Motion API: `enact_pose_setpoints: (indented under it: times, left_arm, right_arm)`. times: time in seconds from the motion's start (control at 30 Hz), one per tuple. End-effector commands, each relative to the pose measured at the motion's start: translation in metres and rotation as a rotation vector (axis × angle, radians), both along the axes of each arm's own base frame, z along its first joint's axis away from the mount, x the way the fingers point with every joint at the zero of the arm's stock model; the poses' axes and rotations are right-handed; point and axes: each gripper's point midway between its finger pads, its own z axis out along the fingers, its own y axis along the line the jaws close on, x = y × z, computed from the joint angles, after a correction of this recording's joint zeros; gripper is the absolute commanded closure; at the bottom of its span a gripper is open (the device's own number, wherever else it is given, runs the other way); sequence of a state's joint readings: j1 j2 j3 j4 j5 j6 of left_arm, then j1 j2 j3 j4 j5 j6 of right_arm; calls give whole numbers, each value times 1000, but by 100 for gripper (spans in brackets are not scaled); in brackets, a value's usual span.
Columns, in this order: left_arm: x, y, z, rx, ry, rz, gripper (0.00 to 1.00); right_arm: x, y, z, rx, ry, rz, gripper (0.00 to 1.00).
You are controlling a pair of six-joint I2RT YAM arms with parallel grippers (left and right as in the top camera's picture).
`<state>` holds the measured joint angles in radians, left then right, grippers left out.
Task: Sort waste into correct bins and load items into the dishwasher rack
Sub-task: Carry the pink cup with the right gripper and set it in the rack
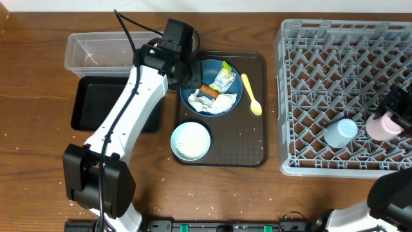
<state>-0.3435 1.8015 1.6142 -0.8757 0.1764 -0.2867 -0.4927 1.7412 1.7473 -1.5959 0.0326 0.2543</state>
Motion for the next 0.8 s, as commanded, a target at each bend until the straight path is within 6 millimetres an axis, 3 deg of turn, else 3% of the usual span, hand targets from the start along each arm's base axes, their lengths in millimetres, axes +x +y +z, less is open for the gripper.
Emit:
enact_pose_setpoints:
  times: [0.0, 0.3, 0.77]
  left_arm:
    - [-1, 2, -6, 22, 9, -8, 62]
    - [-2, 2, -6, 23, 12, -8, 62]
    - [-2, 2, -6, 23, 12, -8, 62]
  right_arm:
    - [-3, -17, 1, -58, 3, -46, 38]
    - [-12, -38, -19, -25, 40, -122, 39]
    - [-4, -36, -78, 27, 12, -134, 41]
